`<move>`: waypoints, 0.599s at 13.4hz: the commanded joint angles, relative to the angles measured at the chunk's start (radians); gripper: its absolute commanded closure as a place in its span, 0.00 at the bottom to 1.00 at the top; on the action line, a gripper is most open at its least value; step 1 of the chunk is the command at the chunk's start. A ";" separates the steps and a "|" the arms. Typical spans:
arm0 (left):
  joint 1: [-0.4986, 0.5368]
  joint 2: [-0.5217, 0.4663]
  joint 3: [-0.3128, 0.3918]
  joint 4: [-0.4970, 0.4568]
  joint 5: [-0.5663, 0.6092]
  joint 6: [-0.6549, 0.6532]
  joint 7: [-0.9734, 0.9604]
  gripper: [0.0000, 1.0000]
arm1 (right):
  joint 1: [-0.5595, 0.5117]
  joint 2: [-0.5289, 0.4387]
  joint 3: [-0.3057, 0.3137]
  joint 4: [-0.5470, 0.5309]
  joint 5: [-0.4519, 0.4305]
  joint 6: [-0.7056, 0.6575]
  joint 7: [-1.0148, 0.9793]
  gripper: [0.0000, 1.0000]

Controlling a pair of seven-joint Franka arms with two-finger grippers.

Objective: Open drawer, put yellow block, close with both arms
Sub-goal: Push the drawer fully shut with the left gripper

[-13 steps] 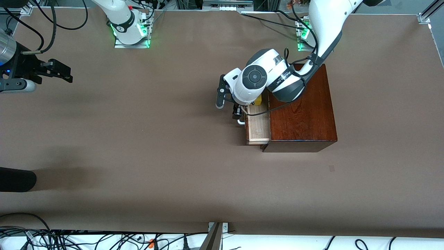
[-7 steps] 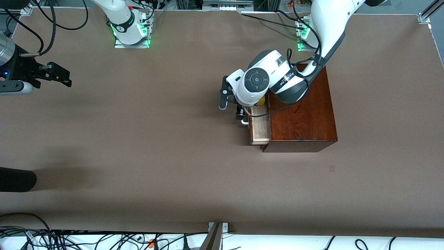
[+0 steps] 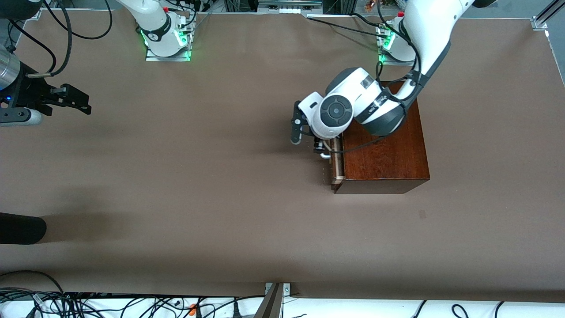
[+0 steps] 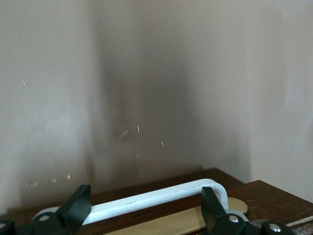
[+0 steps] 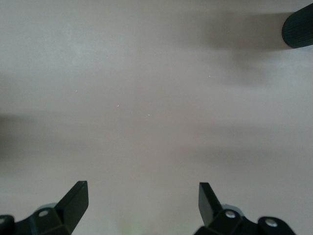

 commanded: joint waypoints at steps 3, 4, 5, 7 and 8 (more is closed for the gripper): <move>0.040 -0.032 0.032 -0.017 0.088 -0.033 0.010 0.00 | -0.002 0.002 -0.001 0.008 0.001 0.000 0.002 0.00; 0.041 -0.032 0.030 -0.017 0.088 -0.031 0.010 0.00 | -0.002 0.002 -0.001 0.008 0.001 0.003 0.002 0.00; 0.041 -0.032 0.029 -0.017 0.088 -0.031 0.010 0.00 | -0.002 0.003 -0.001 0.008 0.001 0.004 0.002 0.00; 0.041 -0.049 0.021 -0.005 0.071 -0.033 0.009 0.00 | -0.002 0.003 -0.001 0.008 0.001 0.006 0.002 0.00; 0.040 -0.061 0.009 0.003 0.066 -0.033 0.006 0.00 | -0.002 0.003 -0.001 0.008 0.001 0.004 0.002 0.00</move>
